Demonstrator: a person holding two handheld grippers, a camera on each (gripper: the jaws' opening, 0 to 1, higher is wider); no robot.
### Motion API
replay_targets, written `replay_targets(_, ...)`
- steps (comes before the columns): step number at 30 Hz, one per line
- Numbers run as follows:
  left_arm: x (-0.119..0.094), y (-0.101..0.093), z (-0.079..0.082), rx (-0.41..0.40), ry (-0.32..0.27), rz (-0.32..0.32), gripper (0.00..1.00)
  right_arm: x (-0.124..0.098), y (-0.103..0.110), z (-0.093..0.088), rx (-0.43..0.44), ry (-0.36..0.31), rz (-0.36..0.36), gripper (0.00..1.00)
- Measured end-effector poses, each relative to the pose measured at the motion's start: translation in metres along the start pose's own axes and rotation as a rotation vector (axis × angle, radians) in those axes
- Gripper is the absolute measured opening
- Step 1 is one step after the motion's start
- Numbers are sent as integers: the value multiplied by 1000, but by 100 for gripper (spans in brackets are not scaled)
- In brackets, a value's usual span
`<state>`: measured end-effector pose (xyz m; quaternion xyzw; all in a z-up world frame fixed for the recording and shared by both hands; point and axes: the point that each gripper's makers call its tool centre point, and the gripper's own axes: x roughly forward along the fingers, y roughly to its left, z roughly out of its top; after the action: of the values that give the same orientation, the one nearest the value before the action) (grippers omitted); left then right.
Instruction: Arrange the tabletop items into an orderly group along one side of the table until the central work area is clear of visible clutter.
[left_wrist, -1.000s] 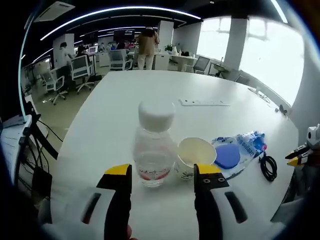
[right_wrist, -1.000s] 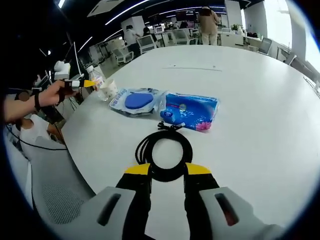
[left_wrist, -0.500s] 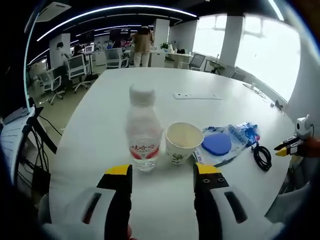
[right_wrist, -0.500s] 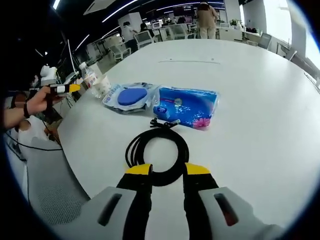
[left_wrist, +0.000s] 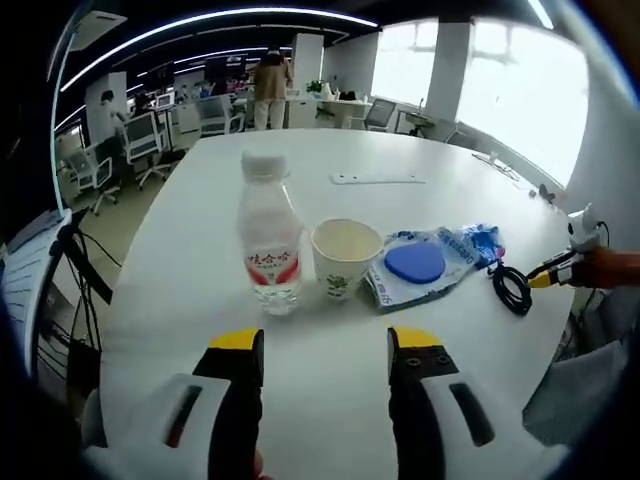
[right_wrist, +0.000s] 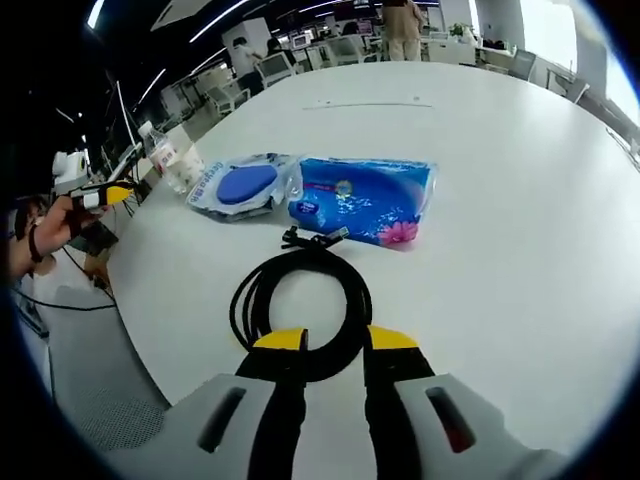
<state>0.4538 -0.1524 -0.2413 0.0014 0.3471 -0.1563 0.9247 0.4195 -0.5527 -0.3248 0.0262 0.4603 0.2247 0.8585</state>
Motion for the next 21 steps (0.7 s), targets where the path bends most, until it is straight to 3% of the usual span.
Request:
replay_targets(15, -13, -1, -11, 48, 6, -3, 49, 9, -8, -3, -1, 43, -45, 9)
replay_targets(21, -15, -6, -15, 46, 4, -12, 49, 9, -11, -2, 61, 29, -60, 6)
